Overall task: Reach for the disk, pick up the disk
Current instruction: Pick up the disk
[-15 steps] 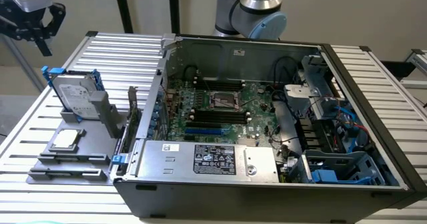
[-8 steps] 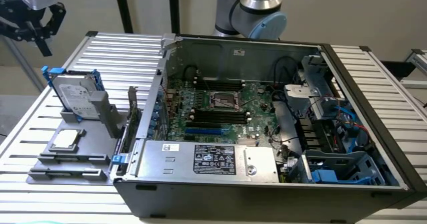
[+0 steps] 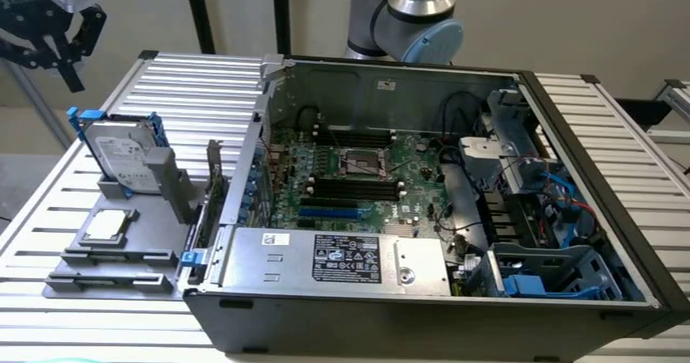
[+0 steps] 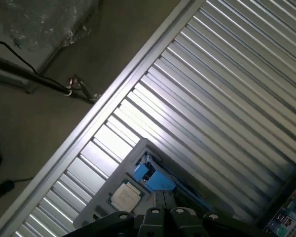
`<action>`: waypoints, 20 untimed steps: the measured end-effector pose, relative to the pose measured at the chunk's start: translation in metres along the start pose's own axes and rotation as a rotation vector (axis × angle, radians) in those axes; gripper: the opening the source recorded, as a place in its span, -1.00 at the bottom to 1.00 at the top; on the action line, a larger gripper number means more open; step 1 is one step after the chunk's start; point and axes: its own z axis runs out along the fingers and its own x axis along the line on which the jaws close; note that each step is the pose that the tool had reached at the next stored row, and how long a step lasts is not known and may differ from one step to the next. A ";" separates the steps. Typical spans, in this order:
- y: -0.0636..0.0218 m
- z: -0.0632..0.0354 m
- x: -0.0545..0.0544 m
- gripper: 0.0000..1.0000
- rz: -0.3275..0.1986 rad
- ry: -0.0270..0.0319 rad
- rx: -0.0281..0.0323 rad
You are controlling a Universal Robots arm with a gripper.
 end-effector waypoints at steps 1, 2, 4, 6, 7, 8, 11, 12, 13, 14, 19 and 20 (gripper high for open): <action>0.0000 0.0001 0.000 -0.79 -0.019 0.0007 0.0001; 0.0001 0.0002 0.000 -0.79 -0.036 0.0015 0.0000; 0.0000 0.0005 0.000 -0.79 -0.073 0.0026 0.0002; 0.0000 0.0006 0.000 -0.79 -0.109 0.0036 0.0006; 0.0000 0.0006 0.000 -0.79 -0.128 0.0041 0.0009; 0.0000 0.0007 0.000 -0.79 -0.146 0.0044 0.0012; 0.0000 0.0007 0.000 -0.79 -0.200 0.0054 0.0022; 0.0000 0.0007 0.000 -0.79 -0.219 0.0060 0.0024; 0.0000 0.0008 0.000 -0.79 -0.236 0.0063 0.0026; 0.0000 0.0008 0.000 -0.79 -0.254 0.0068 0.0028; 0.0000 0.0015 0.000 -0.79 -0.346 0.0099 0.0030; 0.0000 0.0017 0.000 -0.79 -0.365 0.0107 0.0029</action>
